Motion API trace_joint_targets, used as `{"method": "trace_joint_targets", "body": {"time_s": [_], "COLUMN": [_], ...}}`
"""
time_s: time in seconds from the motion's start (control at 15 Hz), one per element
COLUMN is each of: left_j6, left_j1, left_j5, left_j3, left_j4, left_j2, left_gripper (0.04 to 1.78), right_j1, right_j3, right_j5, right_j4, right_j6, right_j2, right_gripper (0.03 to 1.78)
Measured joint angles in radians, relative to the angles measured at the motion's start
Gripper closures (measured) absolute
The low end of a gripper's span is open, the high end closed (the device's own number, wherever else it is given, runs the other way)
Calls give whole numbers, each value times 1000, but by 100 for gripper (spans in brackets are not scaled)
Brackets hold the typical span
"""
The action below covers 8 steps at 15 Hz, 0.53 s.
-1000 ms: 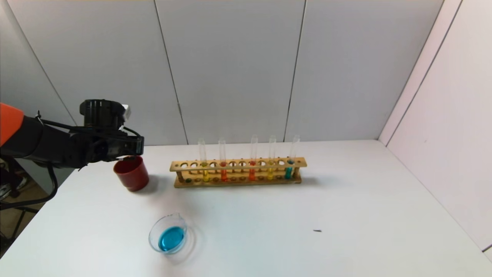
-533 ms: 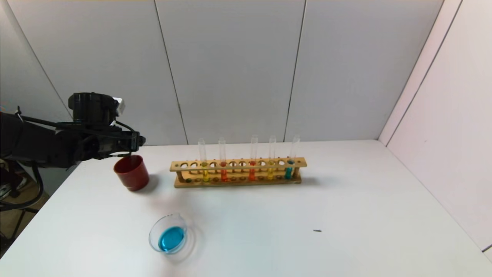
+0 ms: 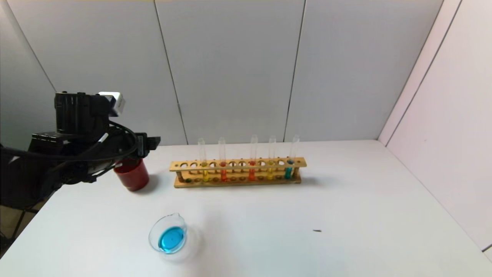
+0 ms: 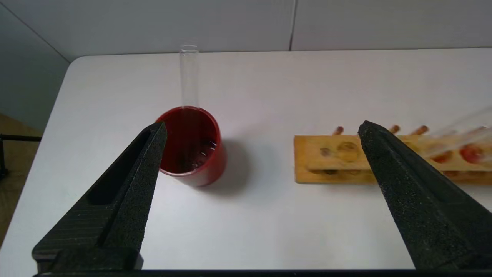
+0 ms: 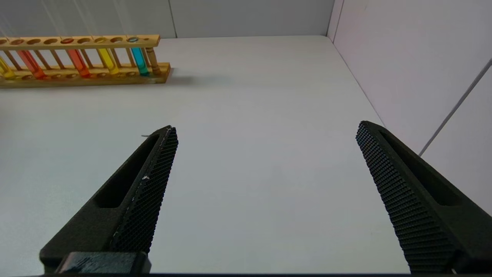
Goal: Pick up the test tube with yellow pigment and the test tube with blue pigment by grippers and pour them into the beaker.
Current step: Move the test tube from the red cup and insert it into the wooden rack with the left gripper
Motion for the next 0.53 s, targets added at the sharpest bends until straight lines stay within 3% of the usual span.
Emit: {"method": "trace_joint_targets", "body": {"time_s": [0.33,0.53], "left_j6": [-78,-120], "left_j1": [-209,-289], "left_j5": [104,140], "left_j3": [104,136], "left_j4": [-6,-9], "left_j2": [-139,-158], "left_gripper": [7,7], "right_j1": [0,0], "right_j3": [0,0], "right_j5": [0,0], "right_j4": [0,0], "right_j6": [0,0], "right_j2": [0,0], "right_gripper": [11,11]}}
